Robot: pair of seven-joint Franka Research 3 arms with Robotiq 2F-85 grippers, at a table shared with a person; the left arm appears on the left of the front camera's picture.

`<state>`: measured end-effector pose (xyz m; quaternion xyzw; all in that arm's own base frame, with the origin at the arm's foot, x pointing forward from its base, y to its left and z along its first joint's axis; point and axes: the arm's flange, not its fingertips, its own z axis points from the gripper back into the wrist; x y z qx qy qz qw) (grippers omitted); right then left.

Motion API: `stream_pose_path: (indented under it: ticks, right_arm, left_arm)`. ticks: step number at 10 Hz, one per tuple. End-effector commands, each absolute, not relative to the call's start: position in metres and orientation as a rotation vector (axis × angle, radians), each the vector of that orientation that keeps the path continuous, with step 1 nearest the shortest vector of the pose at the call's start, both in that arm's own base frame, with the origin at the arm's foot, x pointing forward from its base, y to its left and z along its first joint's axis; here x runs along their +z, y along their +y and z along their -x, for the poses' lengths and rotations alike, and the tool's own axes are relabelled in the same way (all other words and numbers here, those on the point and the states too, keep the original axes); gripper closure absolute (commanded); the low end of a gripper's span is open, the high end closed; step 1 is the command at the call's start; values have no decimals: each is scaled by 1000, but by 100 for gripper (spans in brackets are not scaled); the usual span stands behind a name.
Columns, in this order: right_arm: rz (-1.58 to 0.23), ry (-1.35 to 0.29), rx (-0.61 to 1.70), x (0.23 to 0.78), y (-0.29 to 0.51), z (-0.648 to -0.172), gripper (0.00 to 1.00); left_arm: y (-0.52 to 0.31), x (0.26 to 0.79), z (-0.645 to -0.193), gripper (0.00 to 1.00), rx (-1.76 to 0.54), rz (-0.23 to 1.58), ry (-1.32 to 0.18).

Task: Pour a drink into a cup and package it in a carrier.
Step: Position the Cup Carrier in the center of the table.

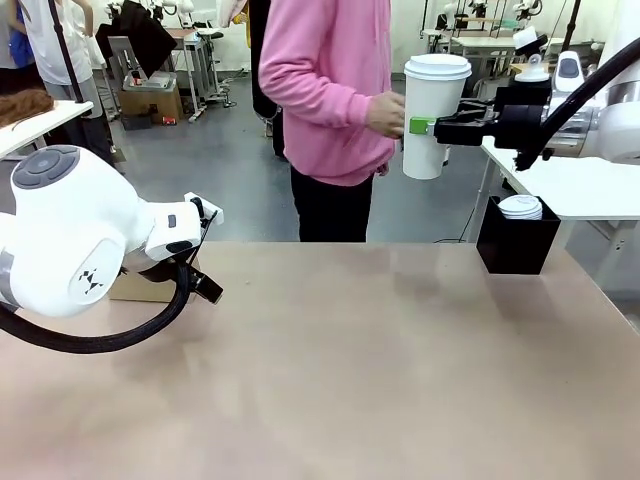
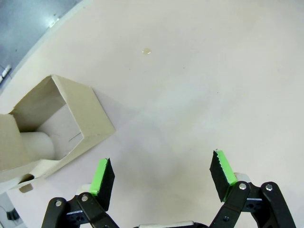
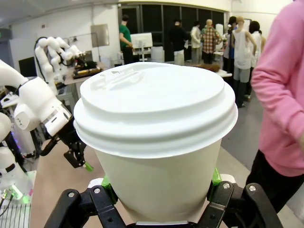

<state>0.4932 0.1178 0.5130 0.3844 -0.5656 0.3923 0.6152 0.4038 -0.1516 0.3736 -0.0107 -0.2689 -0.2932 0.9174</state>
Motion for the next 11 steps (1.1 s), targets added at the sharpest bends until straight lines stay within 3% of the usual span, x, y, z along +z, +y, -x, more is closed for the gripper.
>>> stream_pose_path:
  ticks: [1,7,11]
  right_arm:
    - [-885,-1308,910,515,119,-493,20]
    - [-885,-1308,910,515,119,-493,20]
    - [-885,-1308,910,515,119,-493,20]
  left_arm:
    - [-152,404,-400,0,-571,7,-538]
    - [-161,547,-410,0,-374,-70,-467]
    - [-115,574,-468,0,-139,-68,-434]
